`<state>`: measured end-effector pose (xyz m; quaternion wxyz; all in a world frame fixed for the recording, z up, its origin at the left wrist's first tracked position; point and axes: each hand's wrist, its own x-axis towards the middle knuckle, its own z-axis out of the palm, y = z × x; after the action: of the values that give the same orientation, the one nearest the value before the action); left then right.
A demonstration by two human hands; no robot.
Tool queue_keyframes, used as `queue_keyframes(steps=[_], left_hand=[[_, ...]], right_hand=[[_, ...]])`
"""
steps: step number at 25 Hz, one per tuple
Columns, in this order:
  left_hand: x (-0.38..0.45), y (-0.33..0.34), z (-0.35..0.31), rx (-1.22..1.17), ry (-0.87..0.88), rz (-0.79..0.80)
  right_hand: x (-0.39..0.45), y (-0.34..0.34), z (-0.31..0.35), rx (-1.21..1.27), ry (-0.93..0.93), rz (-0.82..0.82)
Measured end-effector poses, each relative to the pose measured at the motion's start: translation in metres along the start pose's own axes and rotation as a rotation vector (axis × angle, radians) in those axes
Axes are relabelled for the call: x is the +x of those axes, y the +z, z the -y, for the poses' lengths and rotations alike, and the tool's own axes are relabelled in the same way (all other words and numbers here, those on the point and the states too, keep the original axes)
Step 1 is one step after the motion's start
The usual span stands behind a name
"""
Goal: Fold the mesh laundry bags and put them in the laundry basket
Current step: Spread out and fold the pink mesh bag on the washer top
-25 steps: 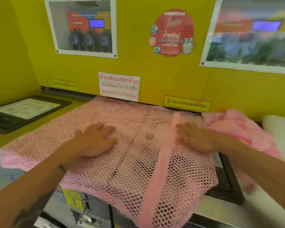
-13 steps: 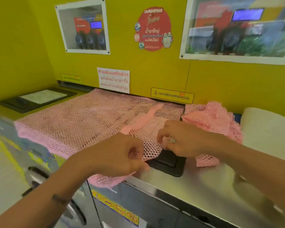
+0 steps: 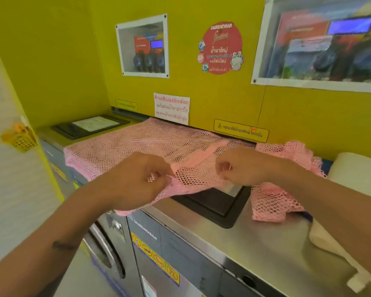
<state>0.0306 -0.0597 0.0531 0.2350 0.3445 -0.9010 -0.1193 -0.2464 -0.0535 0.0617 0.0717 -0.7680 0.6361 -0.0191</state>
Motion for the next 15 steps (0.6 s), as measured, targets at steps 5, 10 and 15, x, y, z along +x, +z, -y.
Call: queue_keyframes(steps=[5, 10, 15], left_hand=[[0.011, -0.006, -0.027, -0.442, 0.112, 0.083], [0.061, 0.029, -0.068, -0.483, 0.133, 0.078], [0.100, 0.089, -0.117, -0.260, 0.012, 0.450]], right_hand=[[-0.030, -0.039, -0.056, -0.206, 0.334, -0.082], [-0.072, -0.027, -0.082, -0.122, 0.364, 0.225], [-0.080, -0.038, -0.090, 0.496, 0.287, -0.421]])
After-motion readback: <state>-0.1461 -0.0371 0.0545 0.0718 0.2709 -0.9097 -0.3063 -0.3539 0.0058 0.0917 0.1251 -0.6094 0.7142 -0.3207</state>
